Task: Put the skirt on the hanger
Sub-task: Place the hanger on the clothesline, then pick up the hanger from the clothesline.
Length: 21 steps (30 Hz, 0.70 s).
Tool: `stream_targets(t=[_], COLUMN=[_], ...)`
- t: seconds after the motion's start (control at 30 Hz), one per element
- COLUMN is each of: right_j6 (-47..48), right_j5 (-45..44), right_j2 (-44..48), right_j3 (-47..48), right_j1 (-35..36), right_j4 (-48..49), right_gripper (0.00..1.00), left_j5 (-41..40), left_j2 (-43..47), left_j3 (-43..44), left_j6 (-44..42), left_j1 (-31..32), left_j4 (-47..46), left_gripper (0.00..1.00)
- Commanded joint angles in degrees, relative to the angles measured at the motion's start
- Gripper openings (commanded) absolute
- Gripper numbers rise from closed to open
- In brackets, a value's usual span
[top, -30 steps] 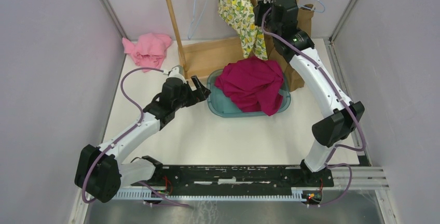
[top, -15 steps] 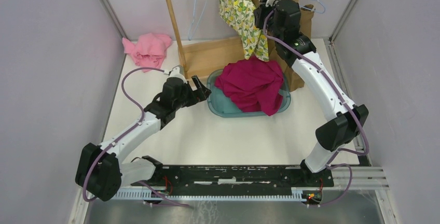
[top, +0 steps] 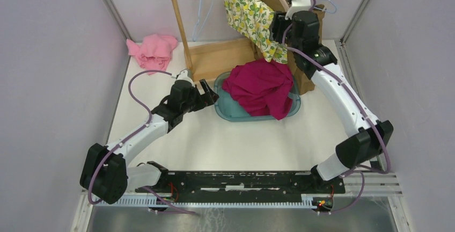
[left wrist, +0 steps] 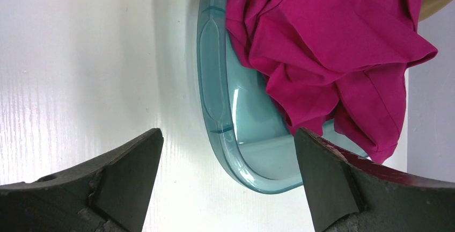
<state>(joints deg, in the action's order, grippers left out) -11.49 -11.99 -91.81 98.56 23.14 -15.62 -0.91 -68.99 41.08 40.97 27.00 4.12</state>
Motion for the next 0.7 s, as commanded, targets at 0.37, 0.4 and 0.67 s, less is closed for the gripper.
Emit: stream_targets(t=[0.37, 0.4, 0.67], right_j6=[-17.37, -19.00, -28.34], right_j5=[1.05, 2.48, 12.75], right_j2=[15.04, 14.87, 4.38], right_j3=[-18.07, -19.05, -18.43], right_j1=[-24.93, -27.42, -40.09], right_j4=[-1.40, -0.83, 3.79], right_gripper=[0.62, 0.62, 0.60], left_j5=[2.22, 2.27, 3.80], left_j2=[-0.09, -0.09, -1.03], left_j3=[2.52, 2.78, 4.40], left_j6=[1.32, 1.12, 0.48], left_j1=[-0.24, -0.27, -0.20], left_j4=[-2.81, -2.46, -1.95], left_gripper=[0.99, 0.99, 0.99])
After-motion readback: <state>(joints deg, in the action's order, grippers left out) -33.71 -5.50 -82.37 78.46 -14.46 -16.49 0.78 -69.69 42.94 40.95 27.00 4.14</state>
